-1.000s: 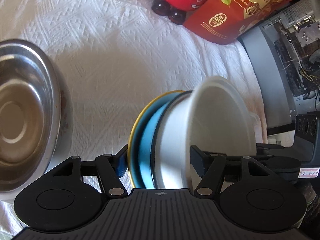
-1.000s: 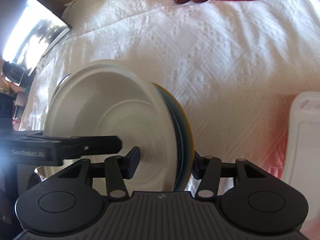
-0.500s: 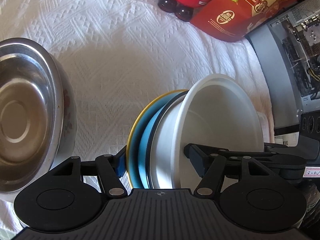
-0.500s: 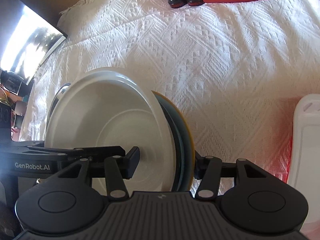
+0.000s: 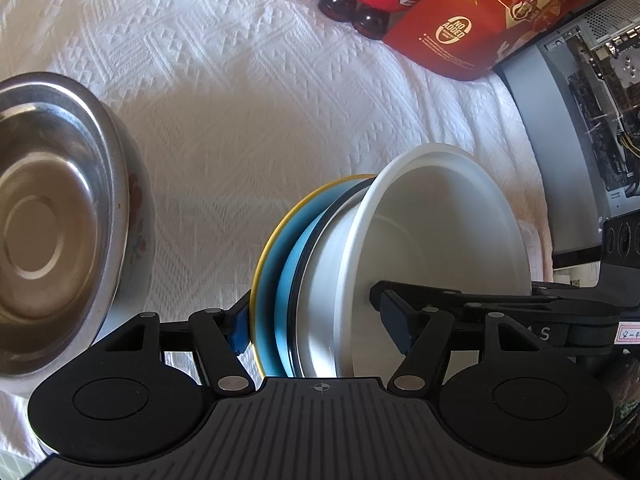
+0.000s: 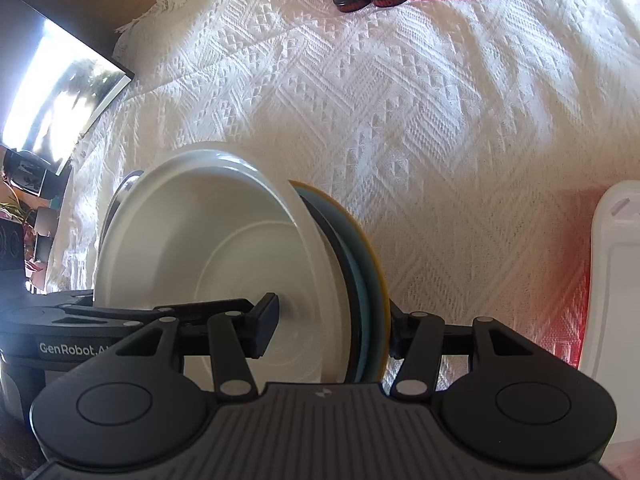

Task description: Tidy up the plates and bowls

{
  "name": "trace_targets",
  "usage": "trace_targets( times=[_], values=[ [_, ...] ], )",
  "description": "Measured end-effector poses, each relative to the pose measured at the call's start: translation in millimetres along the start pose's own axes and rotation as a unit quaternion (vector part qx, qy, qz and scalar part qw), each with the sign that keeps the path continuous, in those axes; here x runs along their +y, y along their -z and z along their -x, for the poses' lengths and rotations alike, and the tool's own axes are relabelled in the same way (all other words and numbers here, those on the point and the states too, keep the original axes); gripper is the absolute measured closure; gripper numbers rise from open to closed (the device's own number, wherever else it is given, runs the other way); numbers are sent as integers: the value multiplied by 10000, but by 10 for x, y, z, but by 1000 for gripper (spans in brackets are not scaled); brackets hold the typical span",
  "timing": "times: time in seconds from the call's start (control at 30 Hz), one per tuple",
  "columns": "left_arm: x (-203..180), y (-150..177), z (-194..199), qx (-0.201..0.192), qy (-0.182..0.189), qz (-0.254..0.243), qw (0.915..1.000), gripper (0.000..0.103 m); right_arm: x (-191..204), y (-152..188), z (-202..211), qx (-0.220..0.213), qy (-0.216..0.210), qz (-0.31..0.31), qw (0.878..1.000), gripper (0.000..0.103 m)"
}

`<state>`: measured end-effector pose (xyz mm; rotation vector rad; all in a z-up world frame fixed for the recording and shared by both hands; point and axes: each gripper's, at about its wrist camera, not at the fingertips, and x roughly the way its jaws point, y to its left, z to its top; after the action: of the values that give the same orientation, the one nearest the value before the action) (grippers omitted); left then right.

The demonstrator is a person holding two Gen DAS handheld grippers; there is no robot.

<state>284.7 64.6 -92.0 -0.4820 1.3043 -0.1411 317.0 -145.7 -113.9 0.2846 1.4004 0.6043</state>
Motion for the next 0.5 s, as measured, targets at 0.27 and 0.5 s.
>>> trace_targets(
  times=[0.27,0.5],
  values=[
    [3,3,-3,-19,30,-1,10000,33,-28,9,67,-21,-138,100,9999,49],
    [-1,-7,-28,-5,32,-41,10000,31,-85,66,-16,128,-211,-73,9997,49]
  ],
)
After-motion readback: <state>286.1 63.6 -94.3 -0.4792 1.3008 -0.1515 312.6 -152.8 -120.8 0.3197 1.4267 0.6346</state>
